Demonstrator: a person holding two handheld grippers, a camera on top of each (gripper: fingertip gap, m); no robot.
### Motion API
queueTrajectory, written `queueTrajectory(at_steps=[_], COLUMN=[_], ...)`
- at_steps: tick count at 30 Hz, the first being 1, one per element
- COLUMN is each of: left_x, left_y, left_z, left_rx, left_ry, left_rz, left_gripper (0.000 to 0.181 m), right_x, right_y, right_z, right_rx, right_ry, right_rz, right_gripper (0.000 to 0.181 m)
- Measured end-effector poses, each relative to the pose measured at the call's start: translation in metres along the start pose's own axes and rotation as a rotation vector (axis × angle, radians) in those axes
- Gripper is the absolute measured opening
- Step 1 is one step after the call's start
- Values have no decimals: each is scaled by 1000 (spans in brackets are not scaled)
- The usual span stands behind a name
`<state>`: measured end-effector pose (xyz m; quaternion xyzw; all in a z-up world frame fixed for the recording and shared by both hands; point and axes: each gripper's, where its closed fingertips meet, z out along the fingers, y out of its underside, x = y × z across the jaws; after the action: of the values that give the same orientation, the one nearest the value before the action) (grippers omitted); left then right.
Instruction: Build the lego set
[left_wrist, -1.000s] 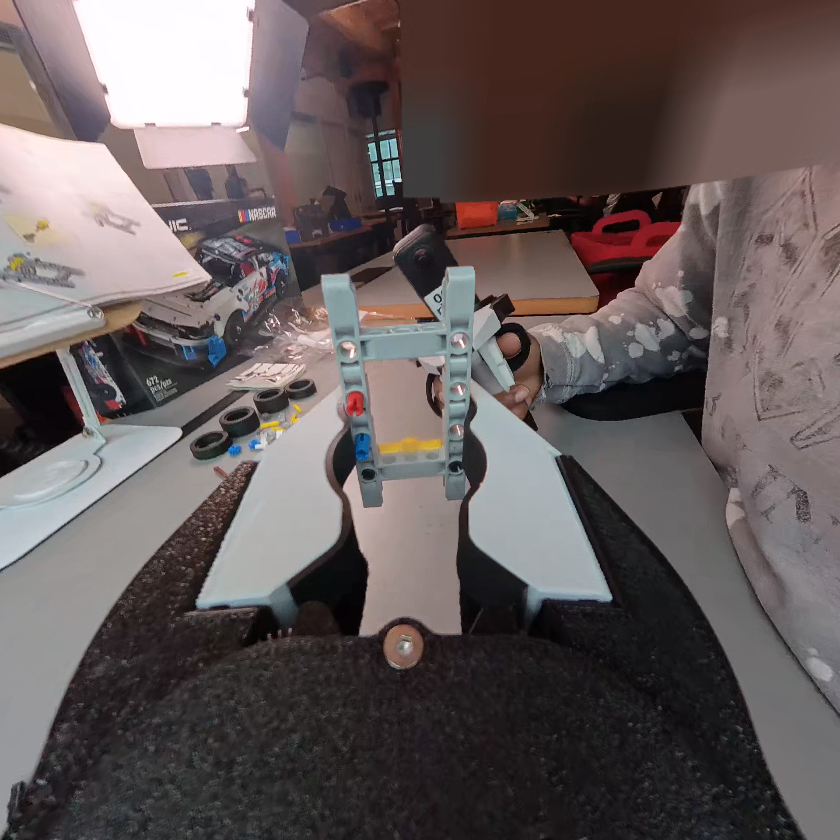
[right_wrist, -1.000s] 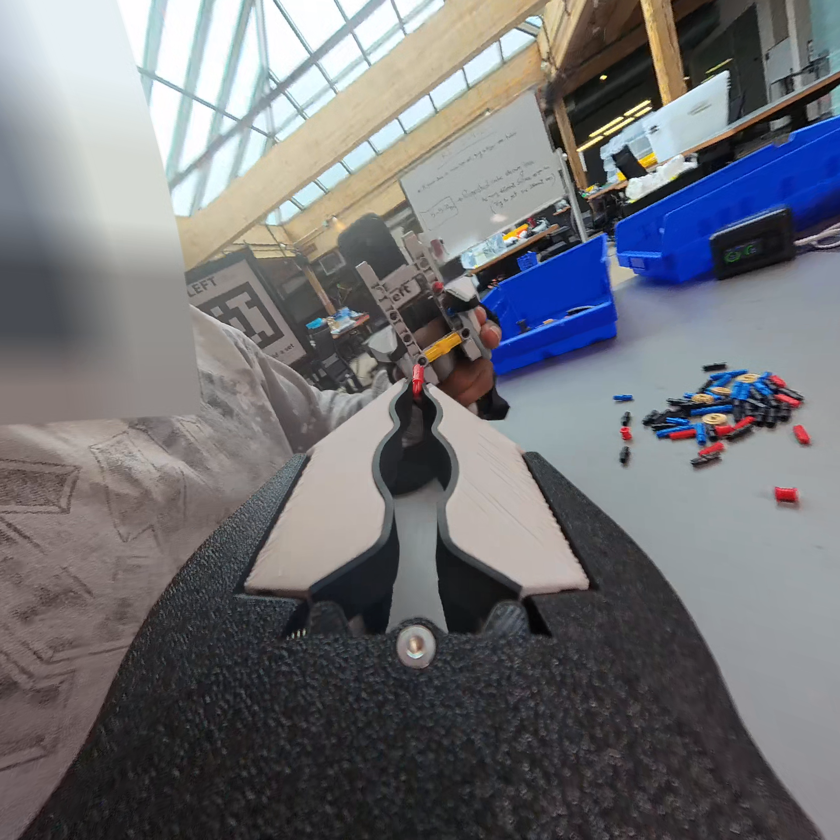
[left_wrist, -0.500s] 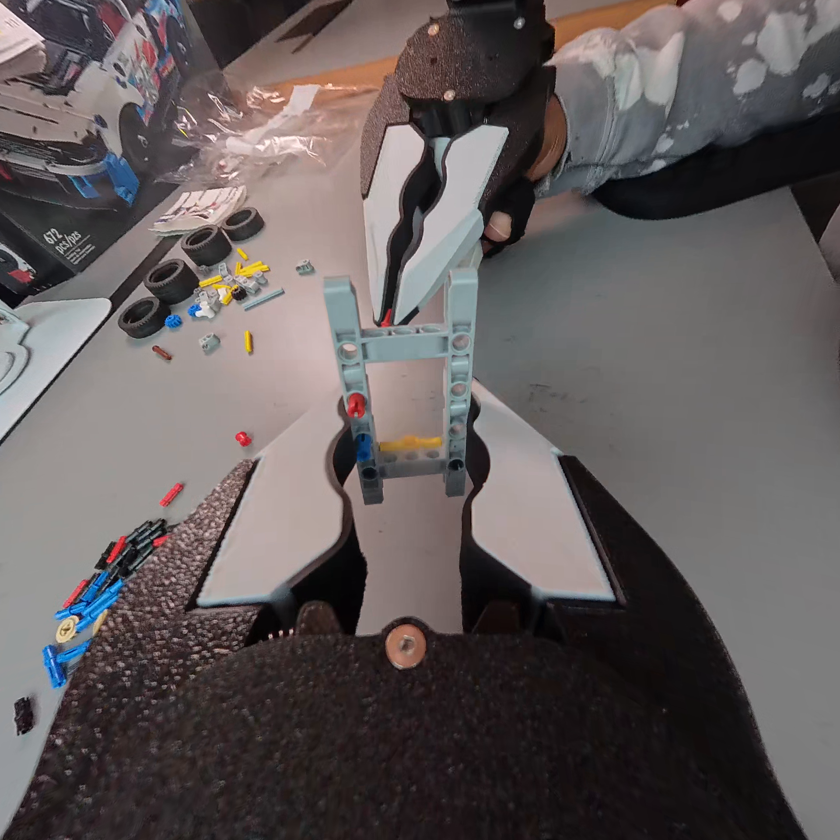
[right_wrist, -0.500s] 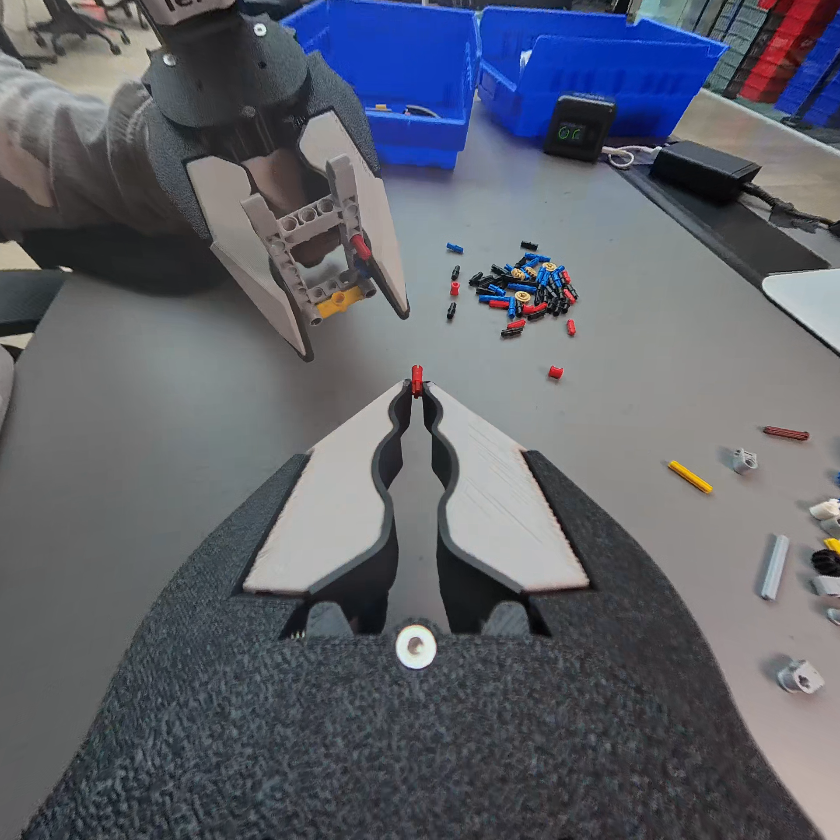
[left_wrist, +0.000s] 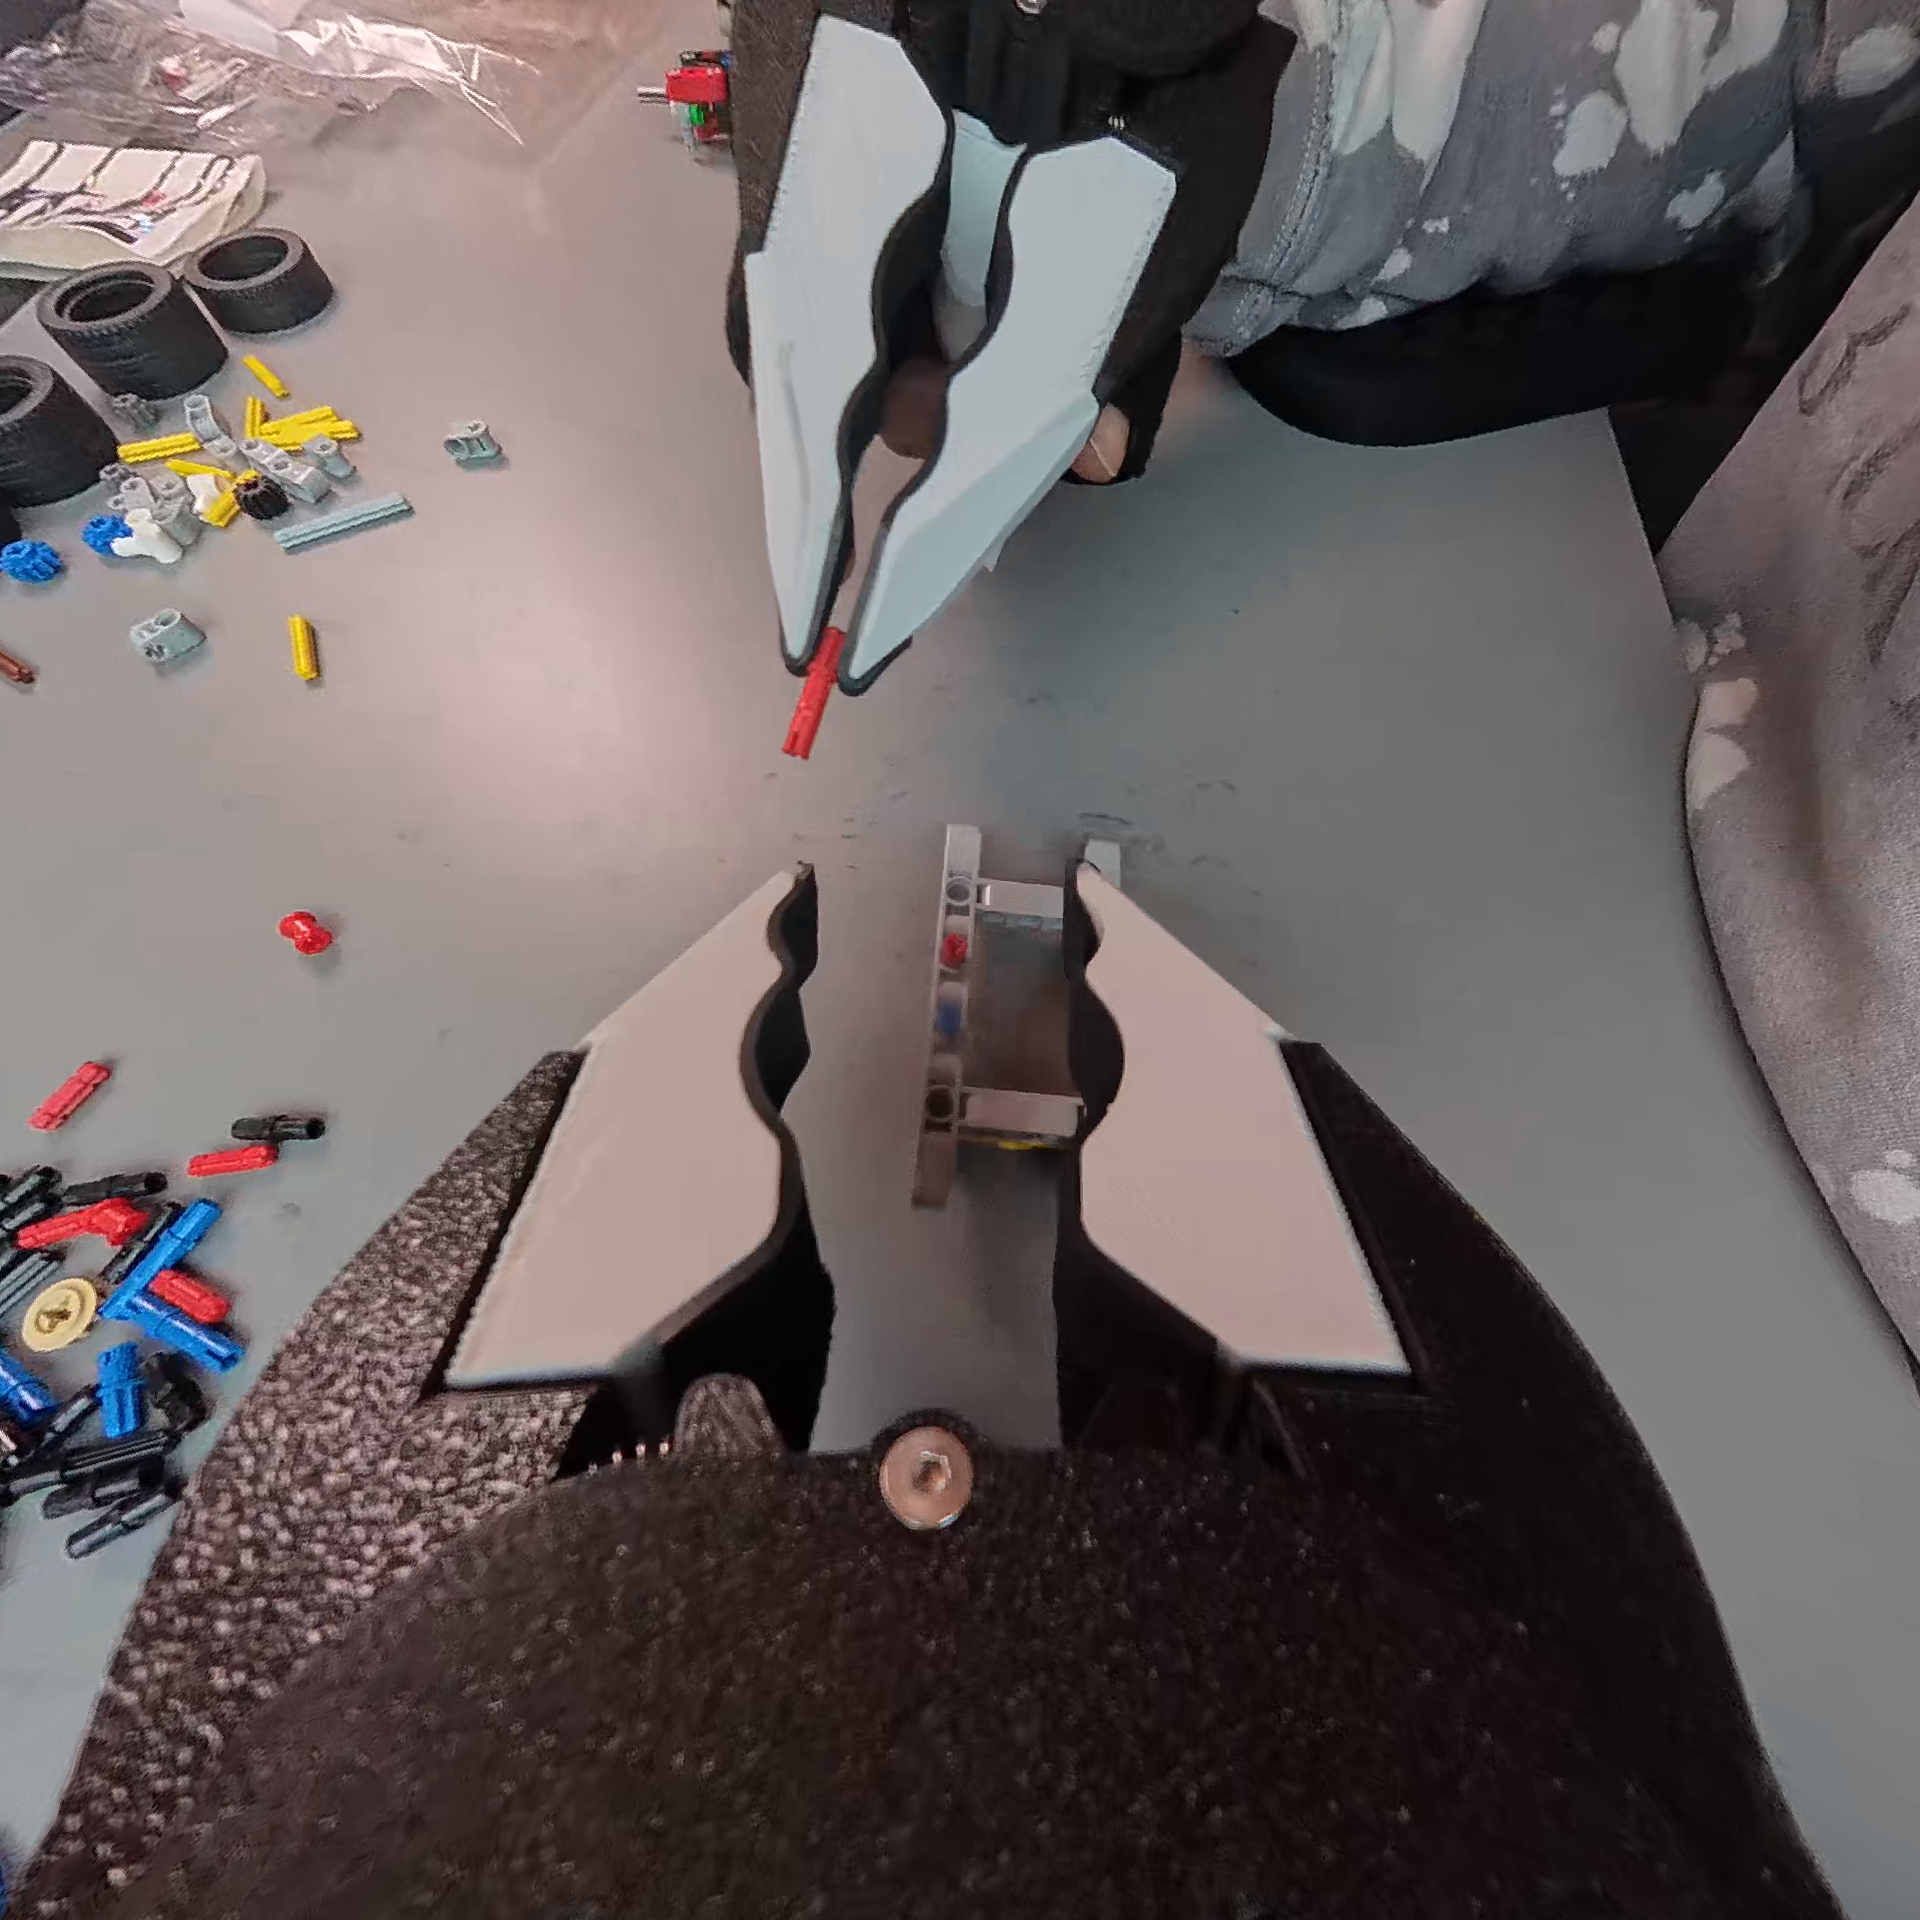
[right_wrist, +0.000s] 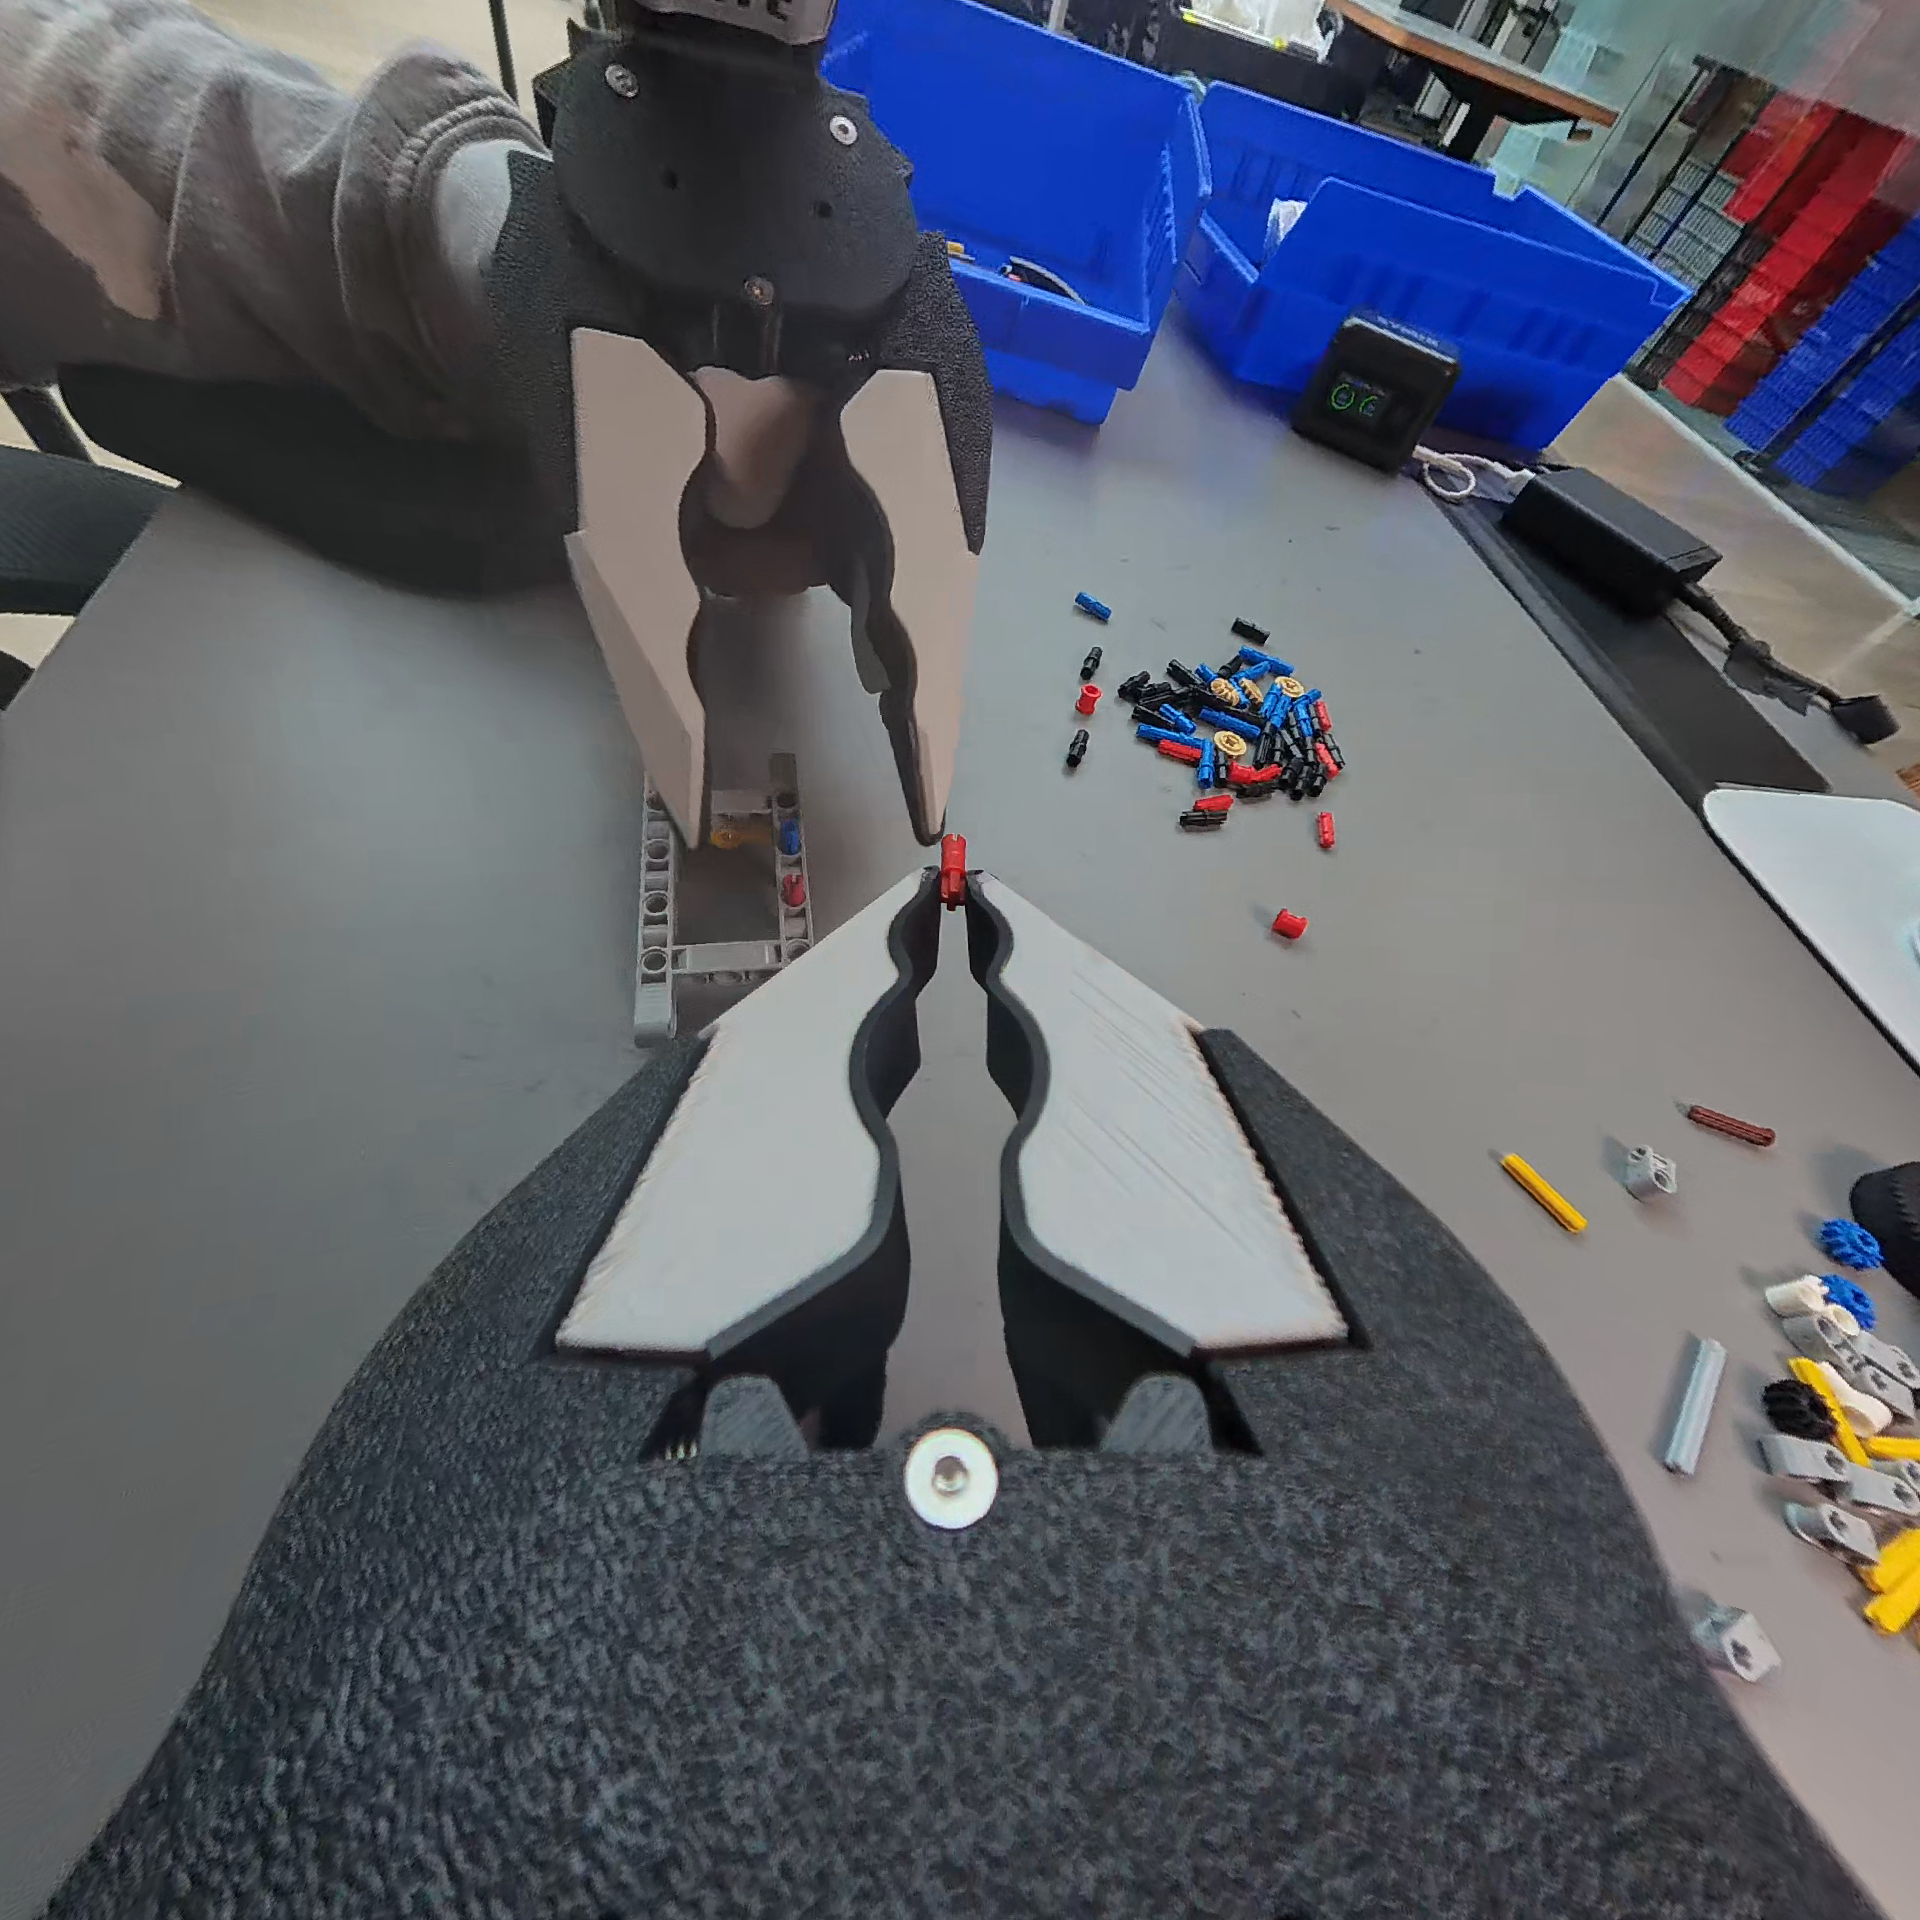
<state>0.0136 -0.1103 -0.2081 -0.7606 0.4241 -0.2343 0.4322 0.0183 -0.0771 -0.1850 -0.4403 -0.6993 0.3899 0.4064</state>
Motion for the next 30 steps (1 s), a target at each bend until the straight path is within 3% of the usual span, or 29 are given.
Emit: queueTrajectory(at_steps=[1, 5, 9, 13, 15, 18, 22, 24, 26, 30], left_x=[-3, -8, 2, -18, -52, -99, -111, -113, -110, -73], left_y=[-4, -18, -22, -21, -12, 32, 61, 60, 52, 15], left_z=[-2, -7, -5, -15, -32, -52, -49, -47, -45, -40], left_rx=[25, 92, 97, 78, 51, -90, -215, -231, -193, 42], left_ry=[-16, -62, -45, -127, -253, -431, -495, -516, -495, -224], left_rz=[-10, 22, 93, 77, 3, -137, -157, -127, -117, -244], left_gripper=[44, 34, 4, 3, 4, 4, 7, 25, 33, 36], right_x=[-2, -18, -27, -8, -2, -23, -57, -64, -62, -45], right_y=[-2, -13, -11, -11, -5, 12, 29, 37, 38, 28], right_z=[0, 1, 5, 4, 1, 5, 19, 26, 28, 26], right_rx=[12, 65, 51, 45, 9, -105, -261, -339, -353, -268], right_ry=[-10, -70, -95, -3, -11, -159, -237, -226, -192, -103], right_rz=[-2, -17, -37, -9, 57, 149, 85, 54, -7, -108], right_gripper=[4, 4, 4, 10, 27, 45, 65, 61, 44, 42])
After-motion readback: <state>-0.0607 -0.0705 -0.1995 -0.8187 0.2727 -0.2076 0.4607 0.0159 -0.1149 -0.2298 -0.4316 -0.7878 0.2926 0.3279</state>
